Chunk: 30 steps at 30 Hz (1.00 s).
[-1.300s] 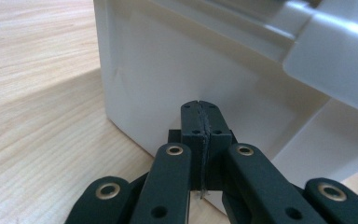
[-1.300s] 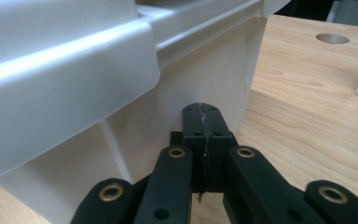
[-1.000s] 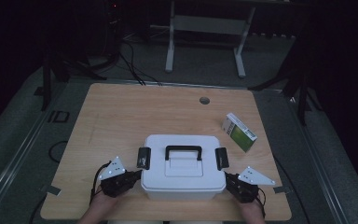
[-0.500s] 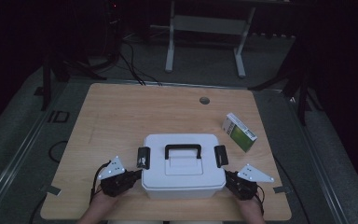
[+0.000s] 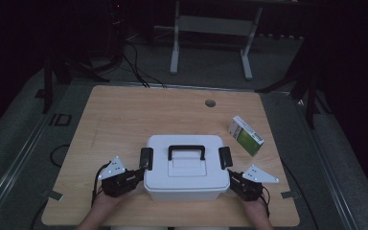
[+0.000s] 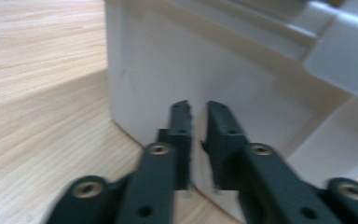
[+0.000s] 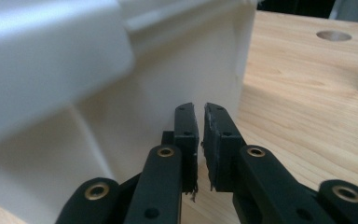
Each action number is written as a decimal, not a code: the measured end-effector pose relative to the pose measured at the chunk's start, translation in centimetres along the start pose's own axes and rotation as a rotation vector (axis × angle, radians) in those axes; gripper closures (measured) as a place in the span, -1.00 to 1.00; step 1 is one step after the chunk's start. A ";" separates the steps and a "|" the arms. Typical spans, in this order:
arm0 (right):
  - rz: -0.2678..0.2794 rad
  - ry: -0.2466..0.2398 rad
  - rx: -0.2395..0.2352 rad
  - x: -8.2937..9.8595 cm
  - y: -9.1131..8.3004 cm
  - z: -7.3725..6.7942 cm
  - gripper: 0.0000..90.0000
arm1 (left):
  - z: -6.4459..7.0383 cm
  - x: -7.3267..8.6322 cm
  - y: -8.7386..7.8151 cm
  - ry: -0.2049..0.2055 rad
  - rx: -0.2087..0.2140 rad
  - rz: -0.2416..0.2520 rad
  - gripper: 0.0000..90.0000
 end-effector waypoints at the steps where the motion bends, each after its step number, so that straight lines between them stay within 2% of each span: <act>1: -0.004 0.007 0.001 0.2 0.0 0.2 0.76 | -0.1 0.2 0.0 0.016 -0.007 -0.019 0.62; 5: -0.019 0.005 0.016 0.6 -0.3 1.4 0.52 | -0.8 1.1 -0.3 0.038 -0.012 -0.091 0.55; 8: -0.009 -0.013 0.031 0.8 -0.7 2.1 0.14 | -1.4 1.5 -0.8 0.025 -0.003 -0.116 0.55; 9: -0.012 -0.002 0.030 0.9 -0.8 2.3 -0.03 | -1.6 1.7 -1.0 0.031 -0.003 -0.127 0.55; 10: -0.010 -0.008 0.057 1.0 -0.8 2.6 -0.29 | -1.8 1.8 -1.2 0.033 -0.004 -0.142 0.51; 11: -0.005 -0.033 0.087 1.1 -0.7 3.0 -0.44 | -1.8 2.0 -1.3 0.034 0.005 -0.161 0.44; 12: -0.010 -0.035 0.091 1.2 -0.6 3.1 -0.57 | -1.9 2.1 -1.5 0.036 0.009 -0.176 0.40; 13: -0.008 -0.015 0.060 1.3 -0.6 3.1 -0.67 | -2.0 2.2 -1.6 0.045 0.009 -0.193 0.36; 14: -0.008 -0.004 0.027 1.4 -0.5 3.0 -0.72 | -2.0 2.3 -1.9 0.051 0.016 -0.206 0.36; 16: -0.020 -0.026 0.034 1.6 -0.5 3.2 -0.72 | -2.2 2.3 -2.3 0.060 0.015 -0.232 0.33; 18: -0.020 -0.013 0.000 1.6 -0.6 3.2 -0.72 | -2.3 2.4 -2.7 0.064 0.025 -0.257 0.33; 22: 0.000 -0.007 -0.005 1.3 -1.2 3.6 -0.71 | -2.6 3.3 -3.3 0.104 0.036 -0.363 0.33; 26: 0.006 -0.005 -0.001 1.3 -1.7 4.0 -0.70 | -2.8 3.8 -3.8 0.123 0.040 -0.423 0.33; 30: 0.008 0.021 -0.007 1.5 -2.3 4.3 -0.69 | -3.1 4.0 -4.3 0.138 0.036 -0.475 0.33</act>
Point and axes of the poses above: each handheld gripper's, and its own axes: y roughly forward along the jaws, x roughly out of its underside, z roughly to its right, the point moved 10 cm from there along y, roughly forward along the jaws, and after that the axes turned 5 degrees about -z, right-handed, at the moved point
